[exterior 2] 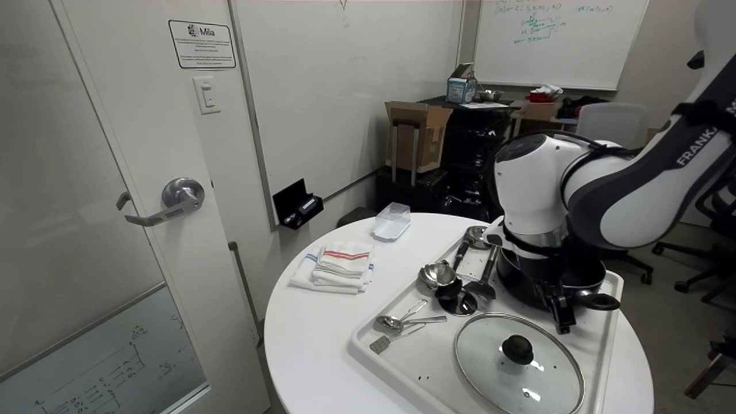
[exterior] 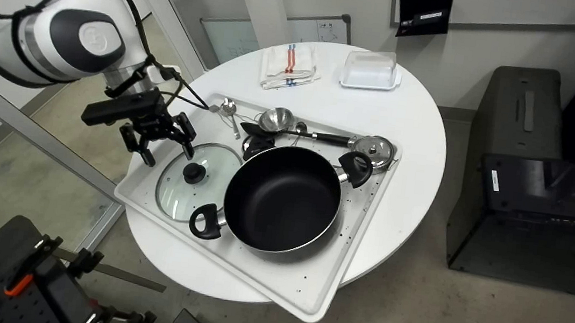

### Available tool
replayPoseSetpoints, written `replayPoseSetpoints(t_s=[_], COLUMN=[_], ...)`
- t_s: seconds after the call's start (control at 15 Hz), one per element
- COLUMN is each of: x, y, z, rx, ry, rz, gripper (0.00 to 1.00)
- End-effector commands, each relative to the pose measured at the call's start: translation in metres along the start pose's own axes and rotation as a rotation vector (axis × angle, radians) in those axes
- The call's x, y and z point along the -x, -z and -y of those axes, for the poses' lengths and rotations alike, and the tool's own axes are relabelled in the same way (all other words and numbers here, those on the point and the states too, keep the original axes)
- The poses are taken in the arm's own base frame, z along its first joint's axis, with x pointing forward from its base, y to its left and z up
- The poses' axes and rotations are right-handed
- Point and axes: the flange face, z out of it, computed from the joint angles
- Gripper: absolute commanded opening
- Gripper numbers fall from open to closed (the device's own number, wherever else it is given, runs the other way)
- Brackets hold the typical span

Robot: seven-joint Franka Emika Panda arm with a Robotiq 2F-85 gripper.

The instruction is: Place the lid on the pot

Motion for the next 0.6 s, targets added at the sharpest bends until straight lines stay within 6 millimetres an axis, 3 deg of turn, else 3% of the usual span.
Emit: replayPoseSetpoints(t_s=[0.0, 0.53], x=[-0.019, -0.049], y=[-0.027, -0.069], z=[-0.001, 0.004], rx=[0.029, 0.107], ry=[0.013, 0.045], rz=[-0.001, -0.016], gripper=[1.0, 1.0])
